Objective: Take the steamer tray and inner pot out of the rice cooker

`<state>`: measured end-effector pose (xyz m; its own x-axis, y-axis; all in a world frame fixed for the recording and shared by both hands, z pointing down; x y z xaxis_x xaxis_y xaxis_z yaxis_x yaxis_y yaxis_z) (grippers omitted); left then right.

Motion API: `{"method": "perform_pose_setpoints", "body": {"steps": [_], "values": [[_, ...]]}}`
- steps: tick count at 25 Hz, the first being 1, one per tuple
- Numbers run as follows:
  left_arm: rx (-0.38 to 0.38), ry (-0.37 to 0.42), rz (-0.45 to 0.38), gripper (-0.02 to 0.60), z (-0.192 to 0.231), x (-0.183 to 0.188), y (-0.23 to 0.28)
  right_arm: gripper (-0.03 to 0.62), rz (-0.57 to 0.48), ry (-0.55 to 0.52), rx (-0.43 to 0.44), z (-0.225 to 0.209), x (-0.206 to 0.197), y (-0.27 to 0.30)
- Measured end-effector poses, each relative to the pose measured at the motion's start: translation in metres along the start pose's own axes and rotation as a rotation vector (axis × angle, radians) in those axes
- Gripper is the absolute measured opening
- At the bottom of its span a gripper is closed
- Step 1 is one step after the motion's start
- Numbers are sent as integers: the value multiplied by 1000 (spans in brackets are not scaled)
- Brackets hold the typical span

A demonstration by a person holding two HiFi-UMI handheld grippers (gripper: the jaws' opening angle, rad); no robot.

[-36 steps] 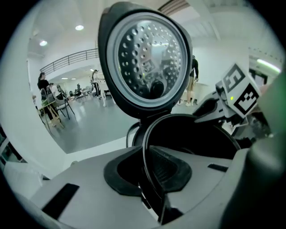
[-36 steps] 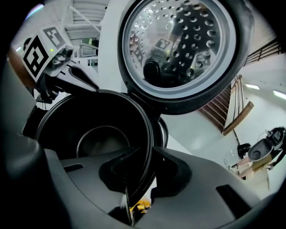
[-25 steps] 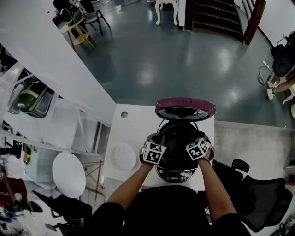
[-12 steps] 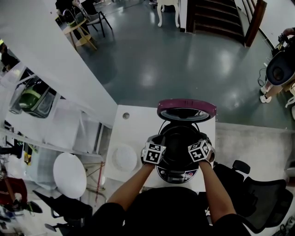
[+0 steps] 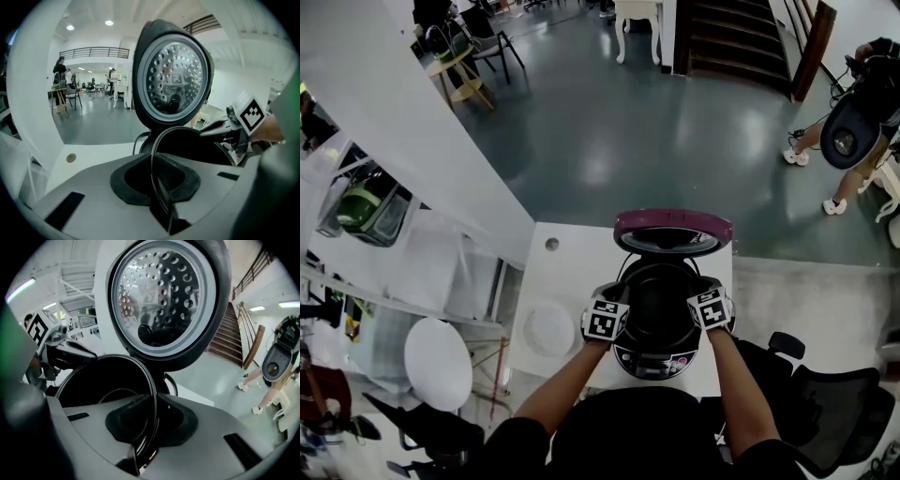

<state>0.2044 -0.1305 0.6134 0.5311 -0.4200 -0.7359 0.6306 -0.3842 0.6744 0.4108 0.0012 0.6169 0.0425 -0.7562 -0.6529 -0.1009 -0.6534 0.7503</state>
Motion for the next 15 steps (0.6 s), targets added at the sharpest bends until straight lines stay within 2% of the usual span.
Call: {"method": "perform_pose_setpoints", "body": {"steps": [3, 7, 10, 15], "values": [[-14, -28, -7, 28, -3, 6, -6, 37, -14, 46, 32, -4, -2, -5], [-23, -65, -29, 28, 0, 14, -10, 37, -64, 158, 91, -9, 4, -14], [-12, -65, -35, 28, 1, 15, -15, 34, -84, 163, 115, -7, 7, -20], [9, -23, -40, 28, -4, 20, -26, 32, -111, 164, 116, -2, 11, -32]]}}
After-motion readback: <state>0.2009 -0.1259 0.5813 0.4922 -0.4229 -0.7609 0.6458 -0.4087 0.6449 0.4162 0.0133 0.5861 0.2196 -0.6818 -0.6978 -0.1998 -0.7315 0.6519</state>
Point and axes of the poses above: the fingertips, and each gripper's own axes: y forward along the fingers, z to its left, x out of its top, the point moved 8 cm from there along -y, backward along the fingers, and after that the axes turned 11 degrees about x, right-handed, at the moved point
